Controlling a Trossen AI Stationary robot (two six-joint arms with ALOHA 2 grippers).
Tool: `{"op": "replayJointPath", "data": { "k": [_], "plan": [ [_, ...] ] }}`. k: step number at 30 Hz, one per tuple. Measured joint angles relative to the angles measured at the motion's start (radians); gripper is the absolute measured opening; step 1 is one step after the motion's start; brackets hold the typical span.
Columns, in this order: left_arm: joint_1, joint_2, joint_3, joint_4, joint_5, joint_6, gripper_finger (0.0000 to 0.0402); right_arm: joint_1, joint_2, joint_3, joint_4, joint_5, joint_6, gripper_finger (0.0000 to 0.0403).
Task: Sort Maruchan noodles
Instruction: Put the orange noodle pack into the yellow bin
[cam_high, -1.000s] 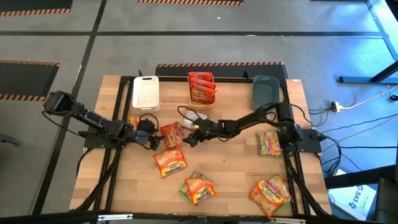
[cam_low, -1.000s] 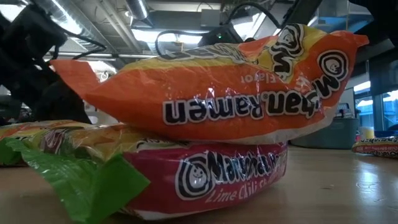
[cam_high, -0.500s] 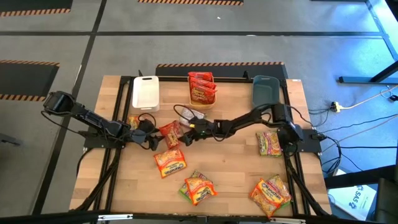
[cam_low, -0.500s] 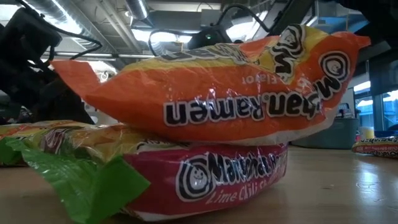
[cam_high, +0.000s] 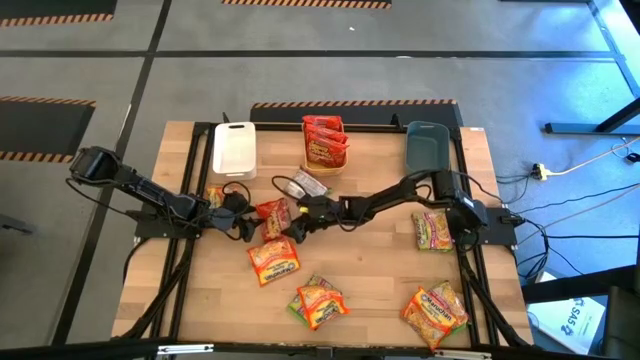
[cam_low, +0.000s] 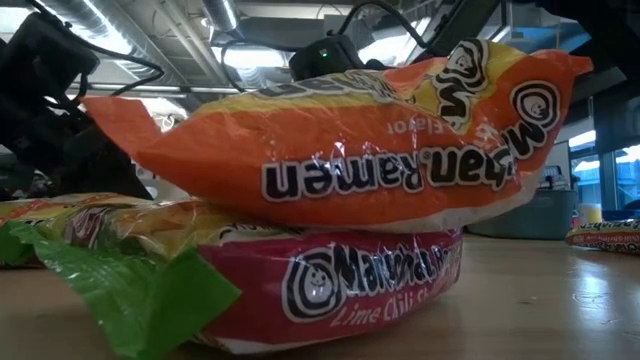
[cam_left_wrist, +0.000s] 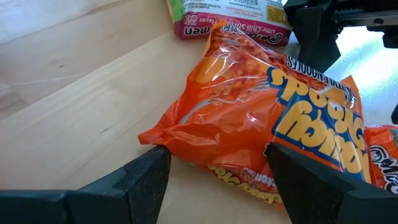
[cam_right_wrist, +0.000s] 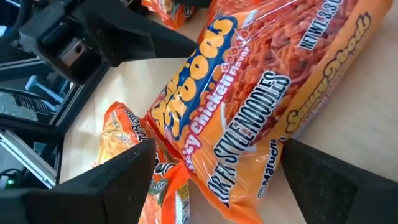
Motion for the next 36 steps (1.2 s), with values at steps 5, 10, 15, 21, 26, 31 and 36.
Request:
{"op": "replayJointPath", "data": {
  "k": [5,10,15,21,26,31,36],
  "plan": [
    [0.000,-0.001,0.000,0.000,0.010,0.000,0.0264,0.006,-0.002,0.001,0.026,0.008,-0.055,0.0309],
    [0.000,-0.003,0.002,0.004,0.042,0.007,0.0264,-0.007,-0.045,0.018,-0.094,-0.002,-0.090,0.0294],
    [-0.005,-0.004,0.015,0.003,0.055,0.046,0.0264,-0.009,-0.099,0.019,-0.206,-0.002,-0.098,0.0292],
    [-0.017,-0.004,0.050,0.000,0.132,0.105,0.0264,-0.016,-0.122,0.019,-0.375,0.026,-0.130,0.0292],
    [-0.018,-0.004,0.058,-0.053,0.153,0.104,0.0264,-0.016,-0.099,0.019,-0.386,0.081,-0.074,0.0292],
    [-0.018,0.023,0.058,-0.097,0.111,0.050,0.0264,-0.016,-0.066,0.021,-0.331,0.065,-0.024,0.0292],
    [-0.018,0.066,0.058,-0.082,0.085,0.047,0.0264,-0.017,-0.019,0.022,-0.195,0.011,0.020,0.0292]
  ]
}}
